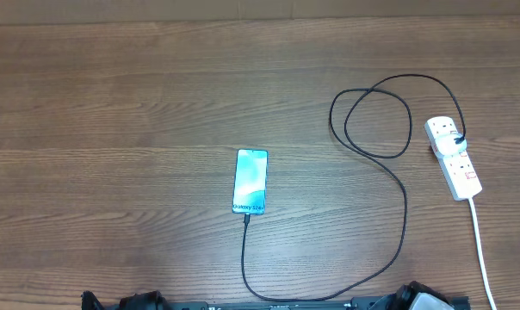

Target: Plug charger to phone and switch on socket

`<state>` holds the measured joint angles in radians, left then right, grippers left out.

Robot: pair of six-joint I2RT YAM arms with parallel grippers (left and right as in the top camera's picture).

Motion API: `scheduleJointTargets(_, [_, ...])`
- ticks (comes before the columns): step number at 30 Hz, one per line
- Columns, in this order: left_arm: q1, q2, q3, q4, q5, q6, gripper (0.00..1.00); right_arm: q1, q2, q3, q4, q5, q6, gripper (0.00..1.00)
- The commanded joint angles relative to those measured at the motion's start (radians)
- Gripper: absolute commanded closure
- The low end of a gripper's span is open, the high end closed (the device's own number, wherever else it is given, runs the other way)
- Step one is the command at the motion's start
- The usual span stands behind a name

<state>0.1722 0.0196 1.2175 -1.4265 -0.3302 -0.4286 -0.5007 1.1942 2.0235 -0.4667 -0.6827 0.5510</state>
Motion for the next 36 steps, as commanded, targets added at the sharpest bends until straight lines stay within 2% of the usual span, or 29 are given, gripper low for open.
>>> scheduleJointTargets(1, [0.002,-0.015,0.005,-0.001,-0.01,-0.014,0.0,0.018,0.003,-0.007,0.018,-0.014,0.025,0.96])
scheduleJointTargets(6, [0.001,-0.015,0.005,-0.001,-0.01,-0.014,0.0,0.111,-0.031,-0.007,0.1,0.011,0.025,0.96])
scheduleJointTargets(8, [0.001,-0.015,0.005,-0.005,-0.01,-0.014,0.01,0.163,-0.05,-0.007,0.099,0.019,0.014,0.91])
scheduleJointTargets(14, [0.005,-0.015,0.005,-0.034,-0.009,-0.014,0.0,0.327,-0.14,-0.007,0.083,0.154,-0.191,0.82])
scheduleJointTargets(20, [0.005,-0.015,0.004,-0.091,-0.01,-0.013,0.0,0.374,-0.241,-0.01,-0.111,0.278,-0.333,0.81])
scheduleJointTargets(24, [0.005,-0.015,0.004,-0.133,-0.01,-0.021,0.0,0.401,-0.386,-0.074,-0.187,0.436,-0.378,0.81])
scheduleJointTargets(29, [0.005,-0.015,0.004,-0.133,-0.01,-0.021,0.01,0.401,-0.531,-0.159,-0.225,0.533,-0.378,0.82])
scheduleJointTargets(36, [0.005,-0.015,0.004,-0.133,-0.01,-0.021,0.0,0.401,-0.668,-0.302,-0.219,0.541,-0.378,0.81])
